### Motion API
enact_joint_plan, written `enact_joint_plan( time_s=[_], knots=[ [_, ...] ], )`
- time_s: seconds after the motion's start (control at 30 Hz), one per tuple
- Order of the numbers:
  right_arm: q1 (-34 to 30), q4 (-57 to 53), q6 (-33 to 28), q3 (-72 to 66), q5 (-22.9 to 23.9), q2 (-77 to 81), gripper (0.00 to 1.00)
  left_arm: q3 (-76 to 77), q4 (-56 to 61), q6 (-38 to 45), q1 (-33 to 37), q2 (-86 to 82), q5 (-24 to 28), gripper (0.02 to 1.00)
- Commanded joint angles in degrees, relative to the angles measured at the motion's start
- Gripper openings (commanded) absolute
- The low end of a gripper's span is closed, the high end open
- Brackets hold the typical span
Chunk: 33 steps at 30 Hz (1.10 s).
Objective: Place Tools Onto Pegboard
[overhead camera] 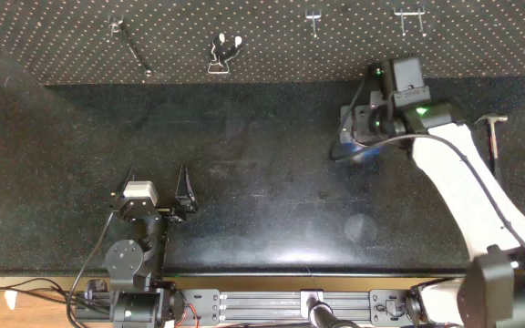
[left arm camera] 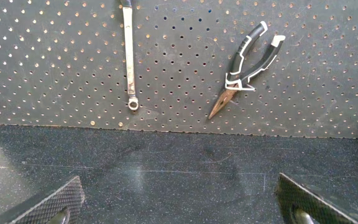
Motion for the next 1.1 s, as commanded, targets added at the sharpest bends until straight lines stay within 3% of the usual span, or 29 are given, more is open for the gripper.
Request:
enact_joint_plan(
  time_s=[0.03,0.6,0.67,0.7,0.83,0.87,1.1],
  knots=[
    [2.7,0.0,3.9,3.3,5.2,5.2,1.0,-0.1,-0.4,0.0,0.0,-0.5,0.4,0.996],
    [5.0,1.6,5.8,5.0,6.4,14.5,0.996,-0.1,-0.4,0.0,0.0,-0.5,0.4,0.996],
    [5.0,1.5,5.7,5.0,6.4,14.7,0.669,-0.1,-0.4,0.0,0.0,-0.5,0.4,0.996],
    [5.0,1.5,5.7,5.0,6.5,14.7,0.45,-0.1,-0.4,0.0,0.0,-0.5,0.4,0.996],
    [5.0,1.3,5.1,5.0,6.6,14.7,0.126,-0.1,-0.4,0.0,0.0,-0.5,0.4,0.996],
    [5.0,1.3,5.1,5.0,6.6,14.7,0.08,-0.1,-0.4,0.0,0.0,-0.5,0.4,0.996],
    [5.4,1.4,5.1,5.0,6.5,8.9,0.073,-0.1,-0.4,0.0,0.0,-0.5,0.4,0.993]
  ],
)
